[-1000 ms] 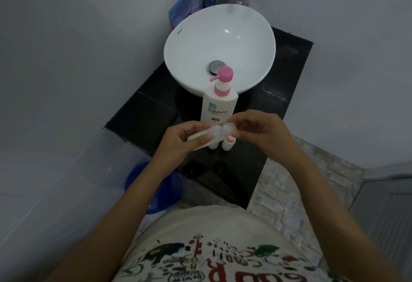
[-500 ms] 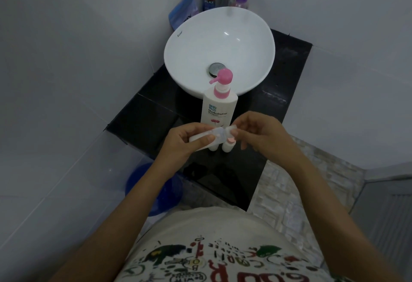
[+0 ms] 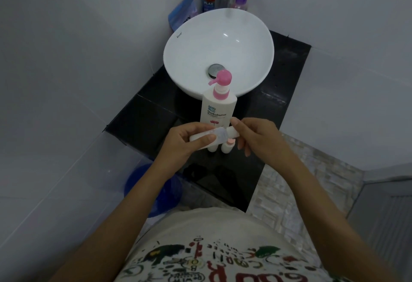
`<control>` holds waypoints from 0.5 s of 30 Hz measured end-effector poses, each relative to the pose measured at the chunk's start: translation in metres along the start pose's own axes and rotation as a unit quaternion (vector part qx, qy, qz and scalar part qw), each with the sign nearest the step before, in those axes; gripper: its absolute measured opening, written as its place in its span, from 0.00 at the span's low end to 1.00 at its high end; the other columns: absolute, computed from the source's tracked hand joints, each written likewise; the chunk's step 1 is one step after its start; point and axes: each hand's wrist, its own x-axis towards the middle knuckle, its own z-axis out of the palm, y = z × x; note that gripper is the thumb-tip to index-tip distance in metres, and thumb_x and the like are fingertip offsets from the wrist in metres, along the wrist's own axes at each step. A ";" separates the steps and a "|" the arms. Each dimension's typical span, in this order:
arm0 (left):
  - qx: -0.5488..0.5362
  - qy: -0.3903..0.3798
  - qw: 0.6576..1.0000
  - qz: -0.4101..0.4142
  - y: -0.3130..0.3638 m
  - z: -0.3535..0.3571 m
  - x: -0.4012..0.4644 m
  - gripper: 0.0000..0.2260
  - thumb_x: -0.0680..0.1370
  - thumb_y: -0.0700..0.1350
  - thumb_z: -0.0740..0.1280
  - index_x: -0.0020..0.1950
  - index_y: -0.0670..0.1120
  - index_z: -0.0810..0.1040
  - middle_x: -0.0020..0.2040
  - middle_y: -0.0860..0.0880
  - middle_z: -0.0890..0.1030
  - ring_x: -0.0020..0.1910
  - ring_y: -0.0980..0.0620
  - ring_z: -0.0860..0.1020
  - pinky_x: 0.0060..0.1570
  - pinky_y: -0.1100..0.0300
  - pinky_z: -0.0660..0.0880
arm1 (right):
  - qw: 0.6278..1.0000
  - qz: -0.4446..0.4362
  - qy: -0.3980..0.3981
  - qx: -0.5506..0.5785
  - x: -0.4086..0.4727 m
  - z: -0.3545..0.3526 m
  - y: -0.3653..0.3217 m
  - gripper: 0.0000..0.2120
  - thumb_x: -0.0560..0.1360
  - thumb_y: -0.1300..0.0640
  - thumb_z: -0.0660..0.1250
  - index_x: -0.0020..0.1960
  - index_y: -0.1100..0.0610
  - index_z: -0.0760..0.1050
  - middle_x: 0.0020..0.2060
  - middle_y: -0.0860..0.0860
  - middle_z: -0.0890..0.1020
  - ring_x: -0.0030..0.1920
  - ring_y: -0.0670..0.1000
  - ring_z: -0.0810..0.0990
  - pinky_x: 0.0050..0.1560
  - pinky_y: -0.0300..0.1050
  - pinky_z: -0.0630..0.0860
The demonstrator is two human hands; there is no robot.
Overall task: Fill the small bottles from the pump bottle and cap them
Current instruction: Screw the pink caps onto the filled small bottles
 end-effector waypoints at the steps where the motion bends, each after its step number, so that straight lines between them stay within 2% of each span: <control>1: -0.001 -0.001 1.000 0.000 0.000 0.000 0.000 0.10 0.74 0.36 0.68 0.56 0.39 0.80 0.50 0.49 0.82 0.47 0.62 0.80 0.45 0.69 0.76 | 1.000 -0.001 -0.003 0.011 -0.001 -0.001 0.000 0.18 0.76 0.44 0.60 0.43 0.58 0.77 0.33 0.53 0.81 0.26 0.44 0.76 0.30 0.32 0.73; 4: -0.005 -0.002 1.000 0.001 0.000 0.000 0.001 0.11 0.74 0.36 0.68 0.56 0.38 0.80 0.50 0.48 0.83 0.48 0.61 0.80 0.46 0.69 0.76 | 0.997 -0.038 -0.038 0.046 -0.002 -0.010 0.002 0.08 0.75 0.52 0.67 0.52 0.54 0.76 0.42 0.56 0.81 0.35 0.51 0.80 0.37 0.37 0.77; 6: -0.006 0.001 1.000 0.000 0.000 -0.001 0.001 0.11 0.74 0.37 0.69 0.56 0.38 0.80 0.51 0.48 0.83 0.48 0.60 0.81 0.45 0.69 0.76 | 0.997 -0.048 -0.045 0.044 -0.002 -0.010 0.002 0.07 0.75 0.55 0.68 0.52 0.56 0.77 0.41 0.56 0.82 0.34 0.49 0.80 0.34 0.34 0.75; 7: -0.007 0.003 1.000 0.000 0.000 -0.002 0.001 0.11 0.74 0.37 0.69 0.56 0.38 0.80 0.51 0.48 0.83 0.49 0.60 0.81 0.45 0.69 0.76 | 0.998 -0.034 -0.036 0.039 -0.002 -0.007 0.001 0.08 0.75 0.54 0.67 0.49 0.58 0.77 0.38 0.54 0.82 0.30 0.46 0.79 0.31 0.31 0.73; 9: -0.006 0.004 1.000 0.000 -0.001 -0.002 0.001 0.11 0.74 0.37 0.70 0.56 0.39 0.81 0.51 0.48 0.83 0.49 0.60 0.81 0.46 0.69 0.76 | 1.000 -0.002 -0.002 0.009 -0.002 -0.001 -0.001 0.16 0.76 0.47 0.63 0.43 0.60 0.78 0.31 0.52 0.80 0.24 0.43 0.75 0.26 0.29 0.71; 11: -0.006 0.002 1.000 0.000 -0.001 0.000 0.000 0.11 0.74 0.37 0.70 0.55 0.40 0.81 0.51 0.49 0.83 0.50 0.61 0.80 0.46 0.69 0.76 | 1.000 0.012 0.013 -0.001 -0.002 0.001 -0.002 0.20 0.76 0.43 0.59 0.41 0.59 0.77 0.29 0.51 0.80 0.23 0.43 0.74 0.27 0.30 0.71; 13: -0.010 -0.001 1.000 0.001 0.000 0.000 0.000 0.11 0.74 0.37 0.69 0.56 0.40 0.80 0.51 0.49 0.83 0.49 0.61 0.80 0.46 0.69 0.76 | 0.999 0.000 -0.004 0.043 -0.005 -0.002 -0.002 0.14 0.76 0.44 0.61 0.46 0.54 0.77 0.35 0.53 0.81 0.27 0.43 0.76 0.29 0.30 0.72; 15: -0.015 -0.005 1.000 0.002 0.001 0.001 0.001 0.11 0.74 0.37 0.69 0.55 0.40 0.80 0.51 0.49 0.83 0.49 0.60 0.80 0.46 0.69 0.76 | 0.997 -0.028 -0.038 0.063 -0.006 -0.008 -0.001 0.07 0.75 0.51 0.66 0.52 0.52 0.76 0.41 0.53 0.81 0.34 0.47 0.79 0.33 0.31 0.74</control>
